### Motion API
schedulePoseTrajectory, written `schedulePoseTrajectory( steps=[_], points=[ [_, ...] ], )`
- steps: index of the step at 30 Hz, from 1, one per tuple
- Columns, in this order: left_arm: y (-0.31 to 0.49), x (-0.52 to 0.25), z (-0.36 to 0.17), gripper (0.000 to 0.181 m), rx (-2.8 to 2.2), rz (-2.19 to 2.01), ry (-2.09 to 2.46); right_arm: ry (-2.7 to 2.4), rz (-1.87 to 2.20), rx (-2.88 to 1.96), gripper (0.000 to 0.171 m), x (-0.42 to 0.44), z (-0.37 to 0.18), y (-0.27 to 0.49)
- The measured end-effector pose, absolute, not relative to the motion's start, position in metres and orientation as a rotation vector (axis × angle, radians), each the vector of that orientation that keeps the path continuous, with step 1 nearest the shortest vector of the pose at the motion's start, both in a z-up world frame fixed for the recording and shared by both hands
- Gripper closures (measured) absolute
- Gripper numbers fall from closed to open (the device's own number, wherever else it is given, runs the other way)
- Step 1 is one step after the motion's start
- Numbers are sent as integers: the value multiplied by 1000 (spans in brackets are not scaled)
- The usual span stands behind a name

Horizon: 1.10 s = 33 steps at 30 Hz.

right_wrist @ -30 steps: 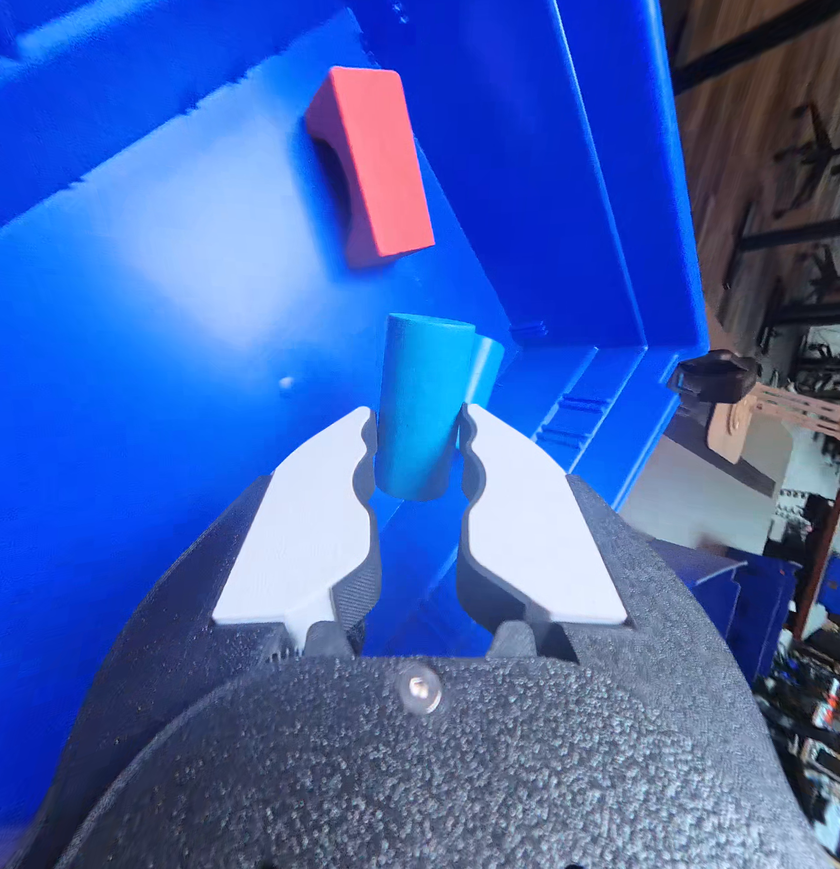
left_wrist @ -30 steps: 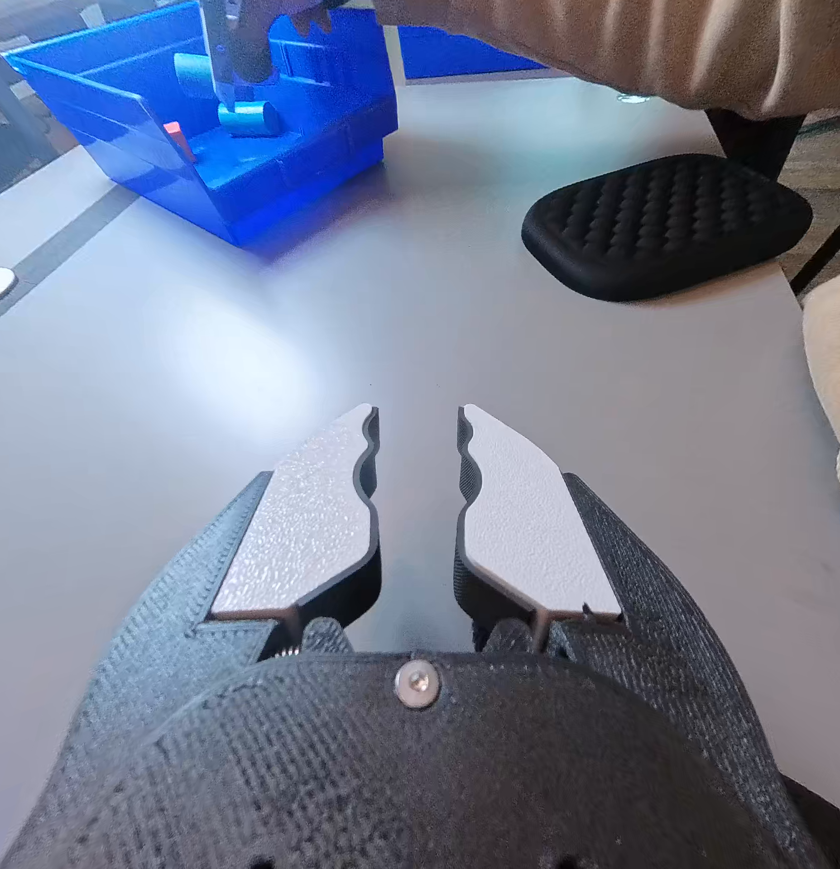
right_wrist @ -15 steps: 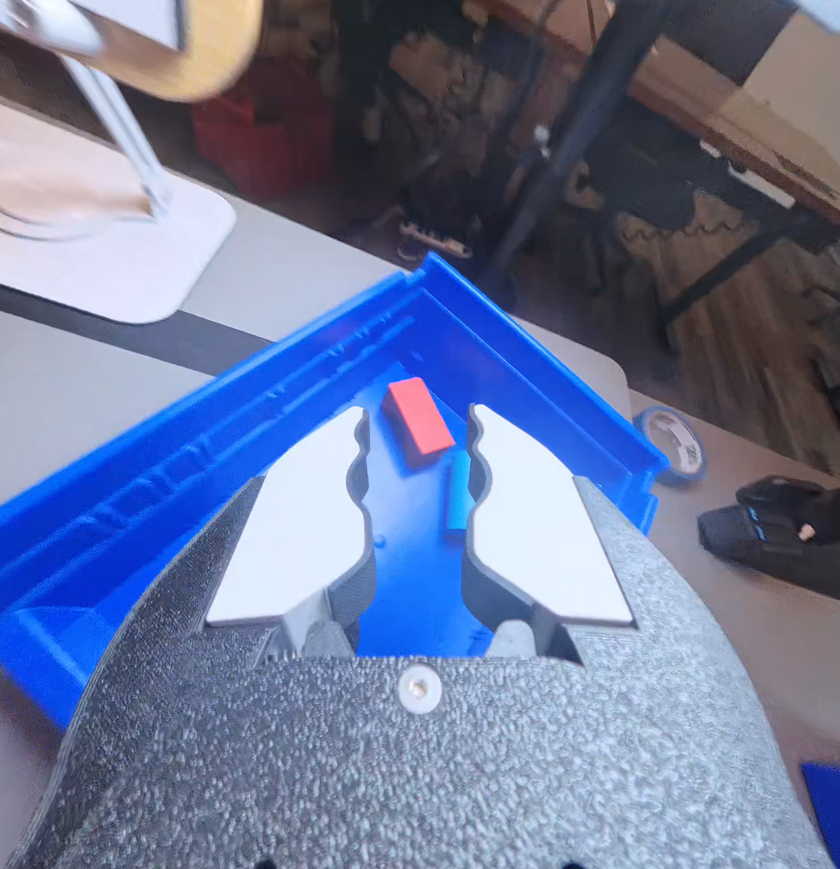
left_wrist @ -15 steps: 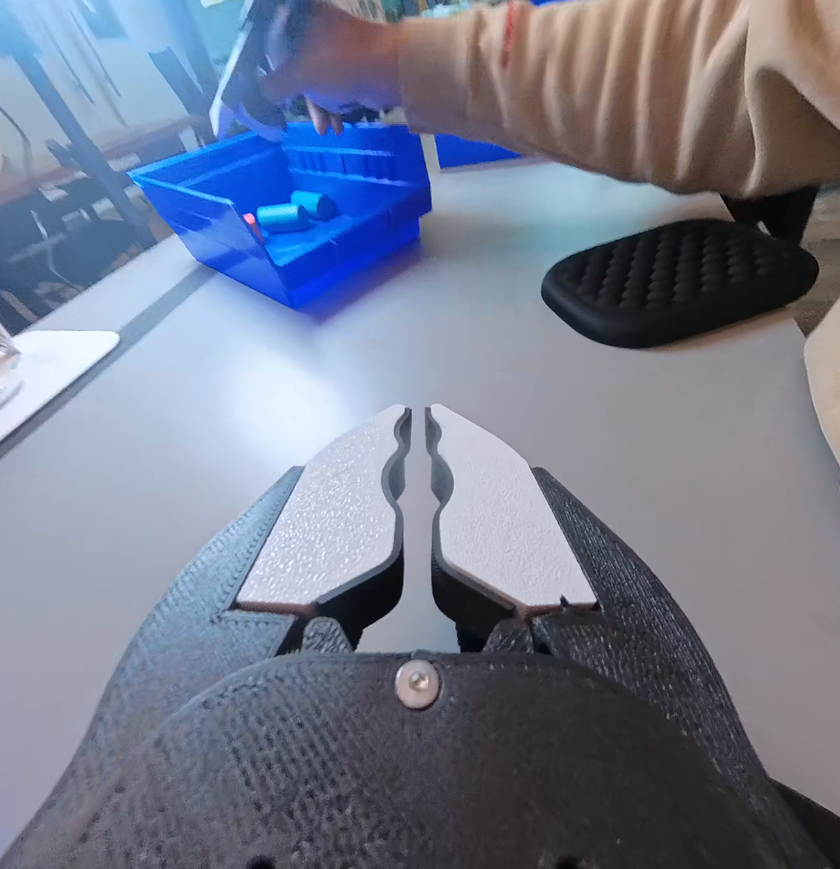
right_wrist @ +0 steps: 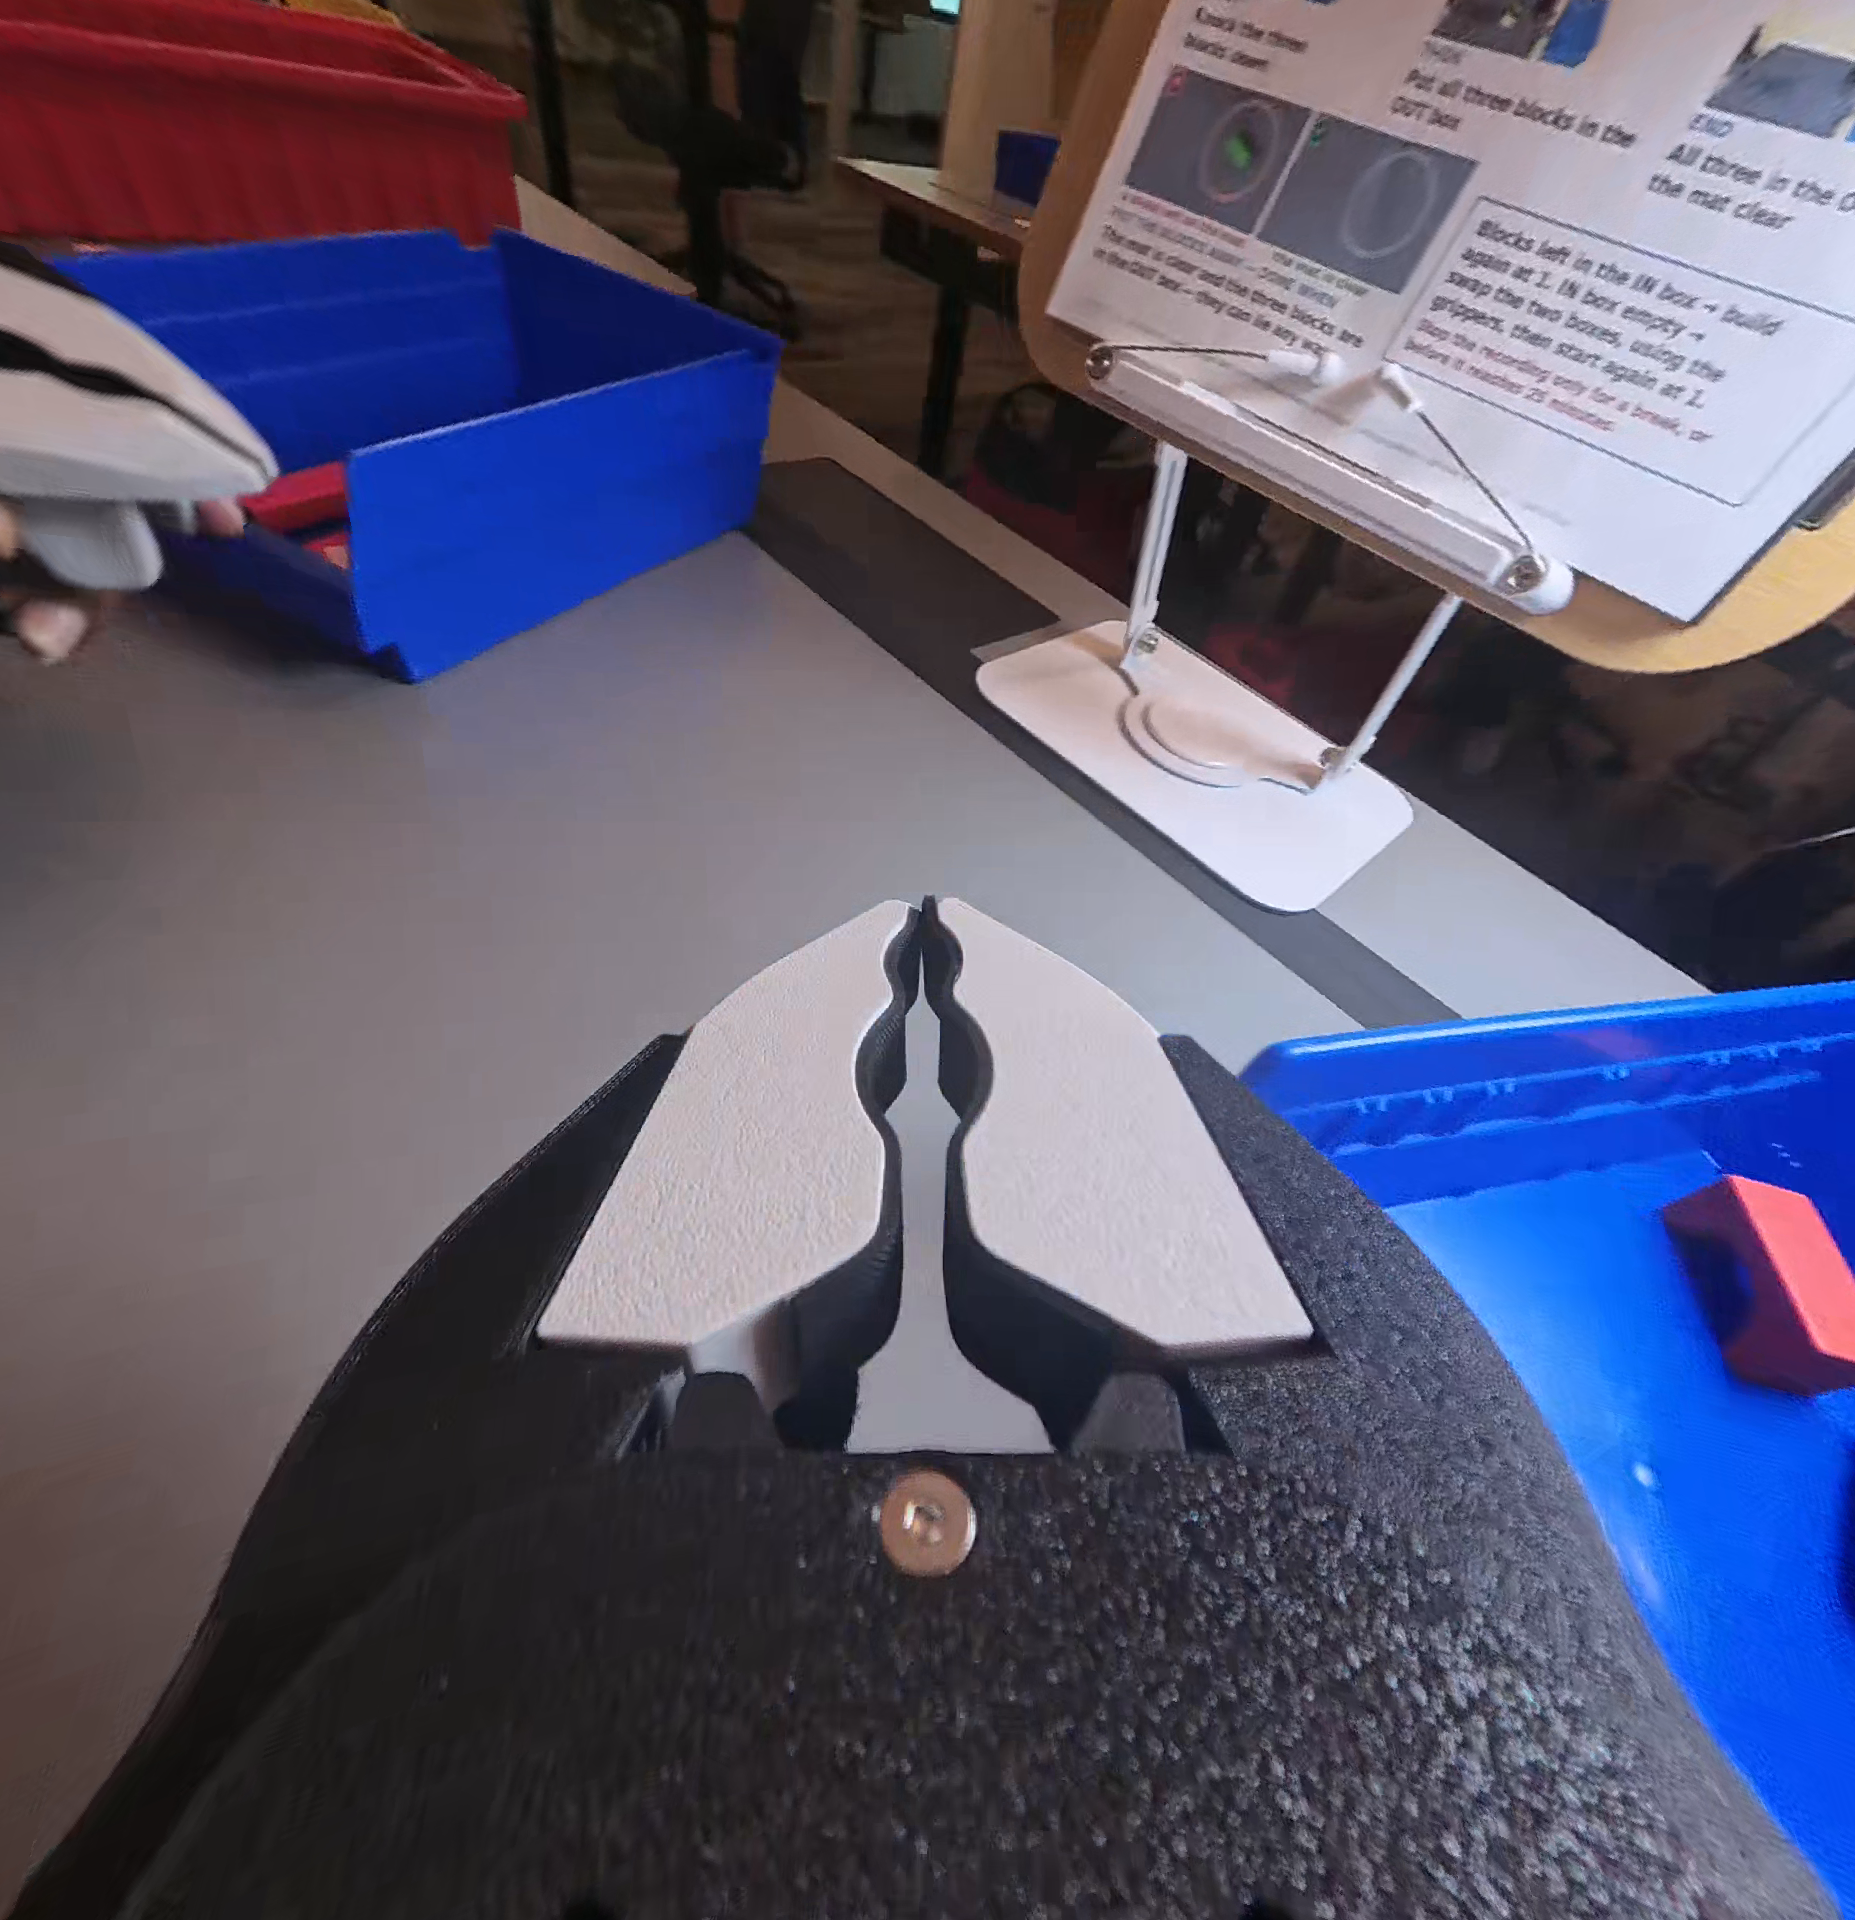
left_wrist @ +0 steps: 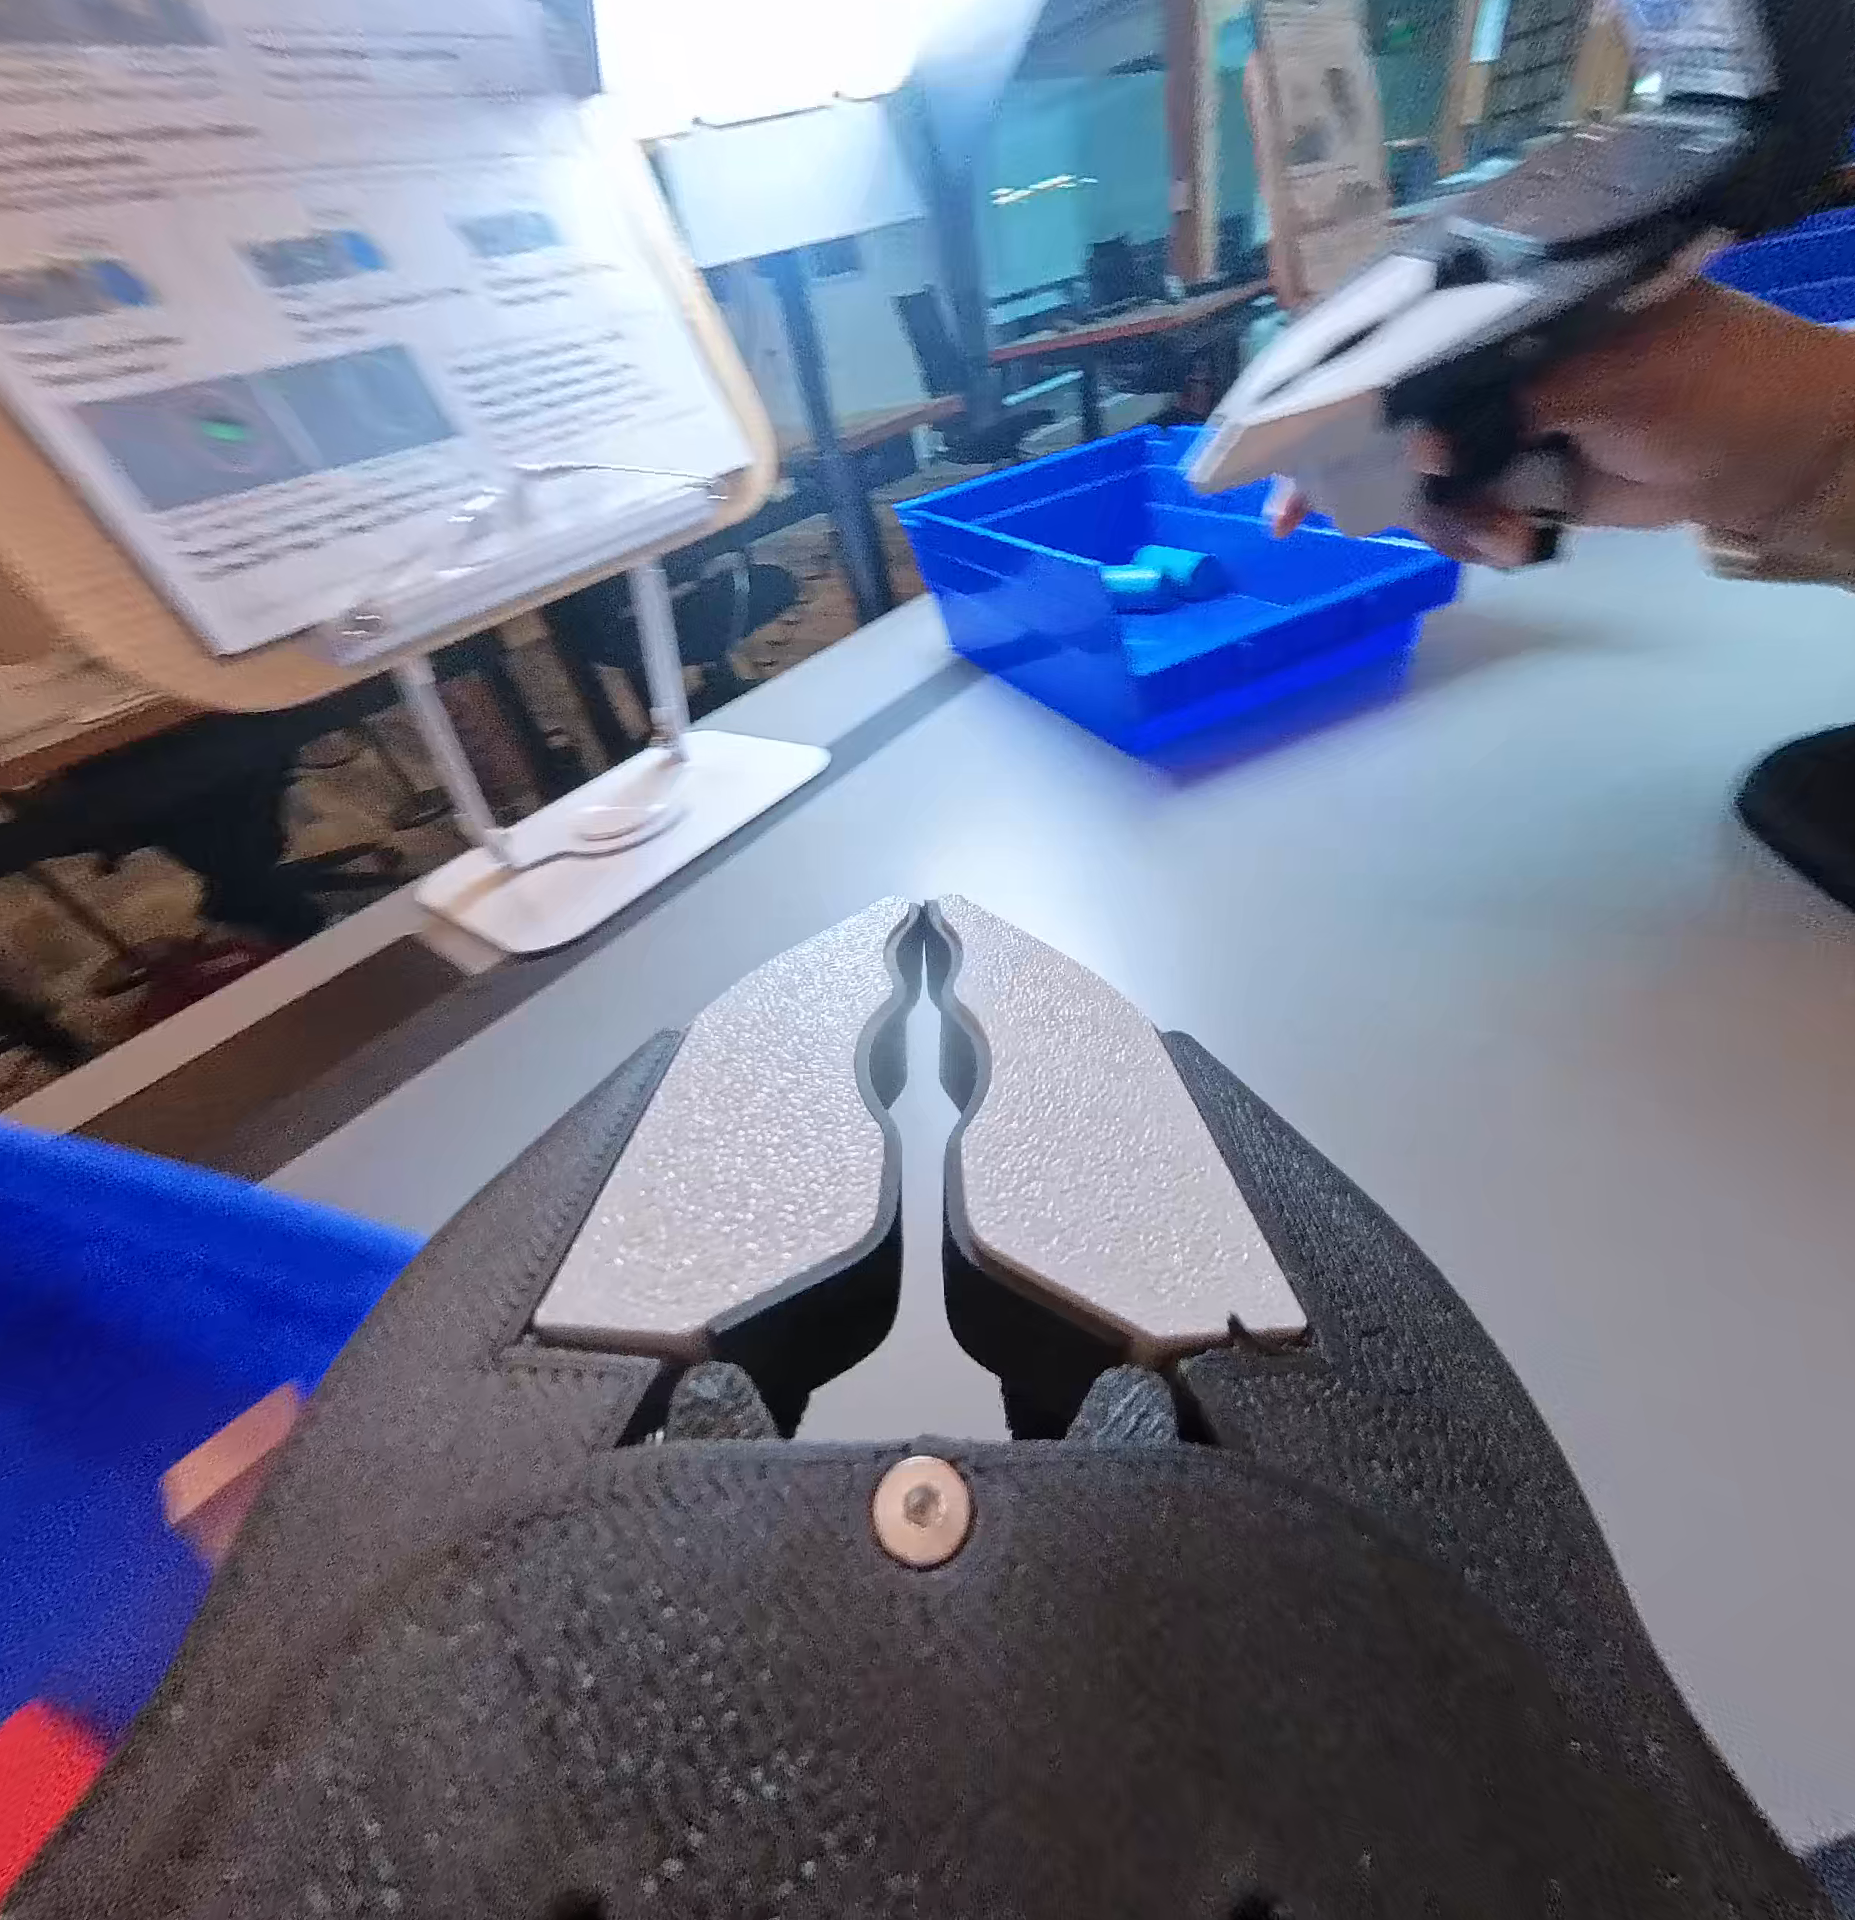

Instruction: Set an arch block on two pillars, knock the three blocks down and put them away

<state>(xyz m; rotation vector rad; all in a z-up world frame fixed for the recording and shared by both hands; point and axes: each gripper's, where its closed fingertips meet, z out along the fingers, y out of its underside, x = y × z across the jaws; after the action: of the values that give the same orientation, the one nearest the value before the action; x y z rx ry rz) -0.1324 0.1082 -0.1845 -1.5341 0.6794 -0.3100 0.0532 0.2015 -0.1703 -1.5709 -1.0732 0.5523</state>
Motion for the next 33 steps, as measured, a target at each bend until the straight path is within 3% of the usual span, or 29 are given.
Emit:
schedulePoseTrajectory(
  steps=[6,10,17,25,33],
  points=[
    [130,-253,-154,181,-1563,-108,330,-1066,655,-1508,171,36,-176,187],
    [137,-307,-179,181,-1741,10,230,-1009,781,-1477,171,35,-172,182],
    [138,-319,-243,173,-2098,48,311,-1016,830,-1475,171,39,-170,175],
    [150,-338,-253,129,-2266,-19,189,-1091,781,-1459,171,33,-173,169],
    [163,-370,-302,132,-2606,63,64,-1167,712,-1438,171,31,-180,163]
  ],
)
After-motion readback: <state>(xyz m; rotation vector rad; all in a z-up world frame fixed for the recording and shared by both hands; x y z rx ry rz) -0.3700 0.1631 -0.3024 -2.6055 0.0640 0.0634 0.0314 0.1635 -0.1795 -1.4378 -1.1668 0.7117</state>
